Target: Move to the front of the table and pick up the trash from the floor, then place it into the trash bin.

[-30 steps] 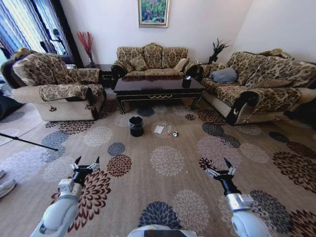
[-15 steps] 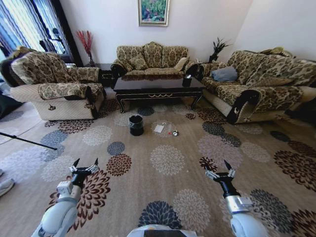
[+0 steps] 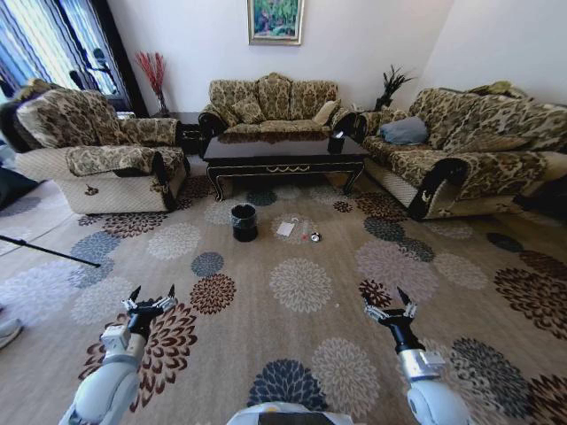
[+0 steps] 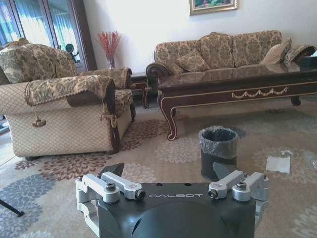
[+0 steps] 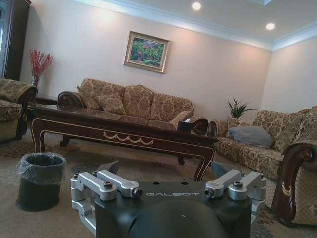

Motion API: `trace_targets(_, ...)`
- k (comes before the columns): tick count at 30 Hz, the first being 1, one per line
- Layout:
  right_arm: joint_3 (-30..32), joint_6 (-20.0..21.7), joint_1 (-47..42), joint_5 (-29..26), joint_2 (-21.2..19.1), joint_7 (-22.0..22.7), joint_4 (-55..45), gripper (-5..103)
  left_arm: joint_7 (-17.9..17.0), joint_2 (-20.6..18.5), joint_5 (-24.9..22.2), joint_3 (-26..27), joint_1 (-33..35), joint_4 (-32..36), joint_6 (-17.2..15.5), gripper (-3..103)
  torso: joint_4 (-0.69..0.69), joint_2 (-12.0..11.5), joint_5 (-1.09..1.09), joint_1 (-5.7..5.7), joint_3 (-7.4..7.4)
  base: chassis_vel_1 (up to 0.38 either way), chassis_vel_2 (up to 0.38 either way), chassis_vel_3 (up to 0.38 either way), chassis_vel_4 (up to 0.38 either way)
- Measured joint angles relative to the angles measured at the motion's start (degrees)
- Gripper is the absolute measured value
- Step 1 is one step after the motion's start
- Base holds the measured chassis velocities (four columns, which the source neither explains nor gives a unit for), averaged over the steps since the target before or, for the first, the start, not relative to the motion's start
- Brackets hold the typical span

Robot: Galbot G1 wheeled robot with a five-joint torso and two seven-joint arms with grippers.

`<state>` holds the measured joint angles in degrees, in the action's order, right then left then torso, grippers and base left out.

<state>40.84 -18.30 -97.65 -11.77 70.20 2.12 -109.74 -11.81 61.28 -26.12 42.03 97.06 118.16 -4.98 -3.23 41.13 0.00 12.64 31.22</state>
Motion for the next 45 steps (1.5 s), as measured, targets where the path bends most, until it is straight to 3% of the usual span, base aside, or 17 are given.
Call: trace_targets(45, 0.58, 0.06, -2.06, 0.84, 0.29, -0.68, -1.91, 100, 0.24, 0.11, -2.18, 0.67, 2.11, 1.75, -0.04, 100, 0.01, -10.89, 0.0, -4.44, -6.47, 0.0, 0.0, 0.0, 0.0)
